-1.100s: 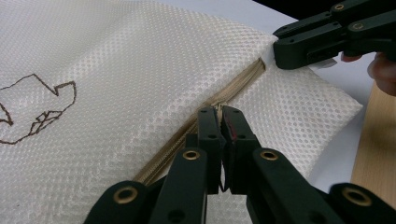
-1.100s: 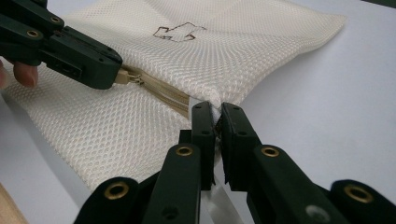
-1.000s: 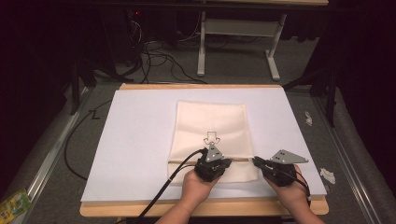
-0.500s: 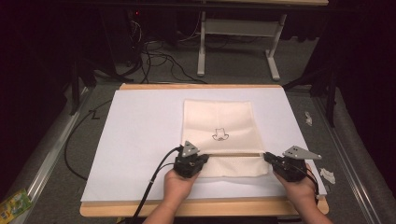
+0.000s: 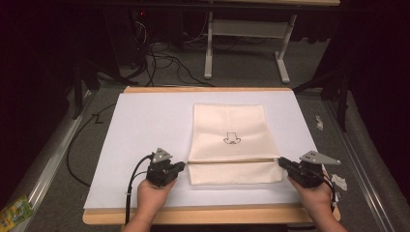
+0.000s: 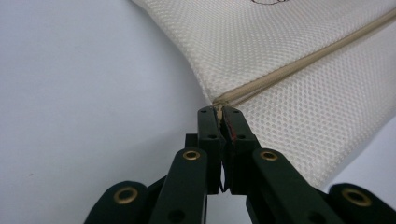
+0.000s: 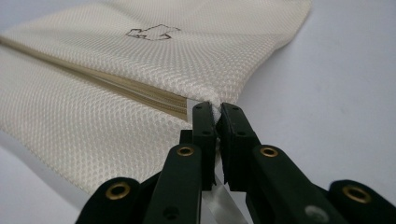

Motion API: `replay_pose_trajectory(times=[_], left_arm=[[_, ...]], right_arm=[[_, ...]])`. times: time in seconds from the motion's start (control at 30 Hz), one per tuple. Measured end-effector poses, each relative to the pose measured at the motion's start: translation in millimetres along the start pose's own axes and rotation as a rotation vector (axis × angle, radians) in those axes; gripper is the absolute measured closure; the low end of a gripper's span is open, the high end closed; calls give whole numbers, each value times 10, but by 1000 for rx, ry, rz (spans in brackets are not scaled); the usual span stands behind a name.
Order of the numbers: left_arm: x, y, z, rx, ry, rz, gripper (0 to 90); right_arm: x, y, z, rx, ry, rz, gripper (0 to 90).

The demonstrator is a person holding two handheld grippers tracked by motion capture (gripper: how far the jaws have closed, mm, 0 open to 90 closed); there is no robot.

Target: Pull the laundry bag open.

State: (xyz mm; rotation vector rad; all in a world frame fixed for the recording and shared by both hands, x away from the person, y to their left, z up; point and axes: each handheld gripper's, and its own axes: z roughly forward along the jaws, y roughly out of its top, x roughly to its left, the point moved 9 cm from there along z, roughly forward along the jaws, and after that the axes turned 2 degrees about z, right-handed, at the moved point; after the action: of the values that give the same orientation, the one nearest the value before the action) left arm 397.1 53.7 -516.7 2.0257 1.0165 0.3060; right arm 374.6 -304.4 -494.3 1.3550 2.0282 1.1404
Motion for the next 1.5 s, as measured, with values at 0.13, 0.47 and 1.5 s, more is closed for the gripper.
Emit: replay_pose_trajectory(times=[0.13,0.47,1.5], left_arm=[[54,-43,-11,-20,-42,-40,872],[103,-73,-107,-77,-69,-64,812],[831,108,-714,-251,307,63,127]], right_arm=[[72,9,22,-1,16,-23,857],[116,-70,40,16,59,-34,747],[-657,58,-377,-153,-177,67,156]])
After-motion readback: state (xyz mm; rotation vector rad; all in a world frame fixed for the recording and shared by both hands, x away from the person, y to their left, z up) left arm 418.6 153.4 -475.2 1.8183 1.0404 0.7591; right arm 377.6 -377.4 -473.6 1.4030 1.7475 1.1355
